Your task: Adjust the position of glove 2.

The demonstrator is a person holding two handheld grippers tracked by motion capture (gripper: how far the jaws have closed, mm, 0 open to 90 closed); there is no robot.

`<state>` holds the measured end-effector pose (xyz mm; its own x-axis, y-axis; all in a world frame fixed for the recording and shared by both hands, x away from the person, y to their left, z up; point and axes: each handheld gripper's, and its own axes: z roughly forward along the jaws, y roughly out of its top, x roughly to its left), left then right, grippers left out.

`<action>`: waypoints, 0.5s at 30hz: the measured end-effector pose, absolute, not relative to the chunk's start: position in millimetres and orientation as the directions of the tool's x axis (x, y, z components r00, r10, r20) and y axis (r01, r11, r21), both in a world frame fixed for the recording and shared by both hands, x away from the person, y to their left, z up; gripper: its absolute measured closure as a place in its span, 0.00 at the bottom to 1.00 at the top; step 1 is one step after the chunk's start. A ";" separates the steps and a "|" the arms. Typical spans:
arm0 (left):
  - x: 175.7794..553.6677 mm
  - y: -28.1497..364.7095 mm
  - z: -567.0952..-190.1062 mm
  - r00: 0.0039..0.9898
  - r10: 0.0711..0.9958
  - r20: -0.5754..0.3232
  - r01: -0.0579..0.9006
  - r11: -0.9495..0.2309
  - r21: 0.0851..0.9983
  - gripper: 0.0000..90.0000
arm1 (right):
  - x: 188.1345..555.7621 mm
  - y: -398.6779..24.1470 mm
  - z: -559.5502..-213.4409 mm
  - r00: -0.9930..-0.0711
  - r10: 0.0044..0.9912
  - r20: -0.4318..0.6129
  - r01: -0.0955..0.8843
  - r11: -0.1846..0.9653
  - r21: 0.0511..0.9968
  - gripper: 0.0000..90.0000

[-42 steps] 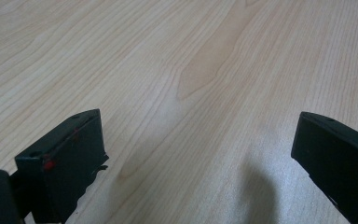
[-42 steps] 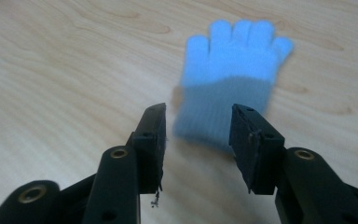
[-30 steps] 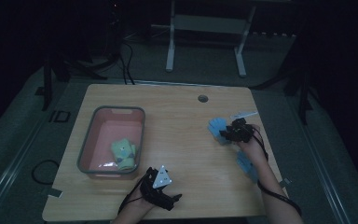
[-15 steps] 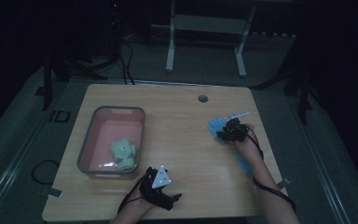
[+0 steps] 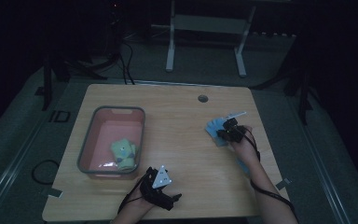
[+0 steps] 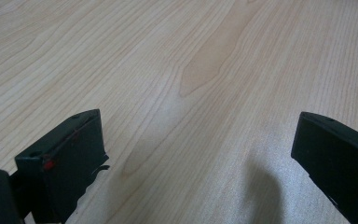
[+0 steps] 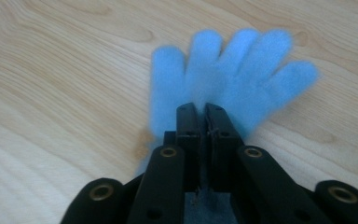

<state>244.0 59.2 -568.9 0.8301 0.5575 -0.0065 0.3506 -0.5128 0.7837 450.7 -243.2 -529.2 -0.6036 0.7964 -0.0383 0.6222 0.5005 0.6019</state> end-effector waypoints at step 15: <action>243.9 58.9 -568.9 0.834 0.552 0.001 0.343 -0.520 0.783 0.03 | 381.4 -212.3 -469.1 -0.581 0.813 0.044 0.590 0.384 0.710 0.97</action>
<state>243.9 58.9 -568.9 0.8341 0.5516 0.0011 0.3426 -0.5195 0.7828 381.4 -212.3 -469.1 -0.5810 0.8127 0.0435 0.5899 0.3837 0.7104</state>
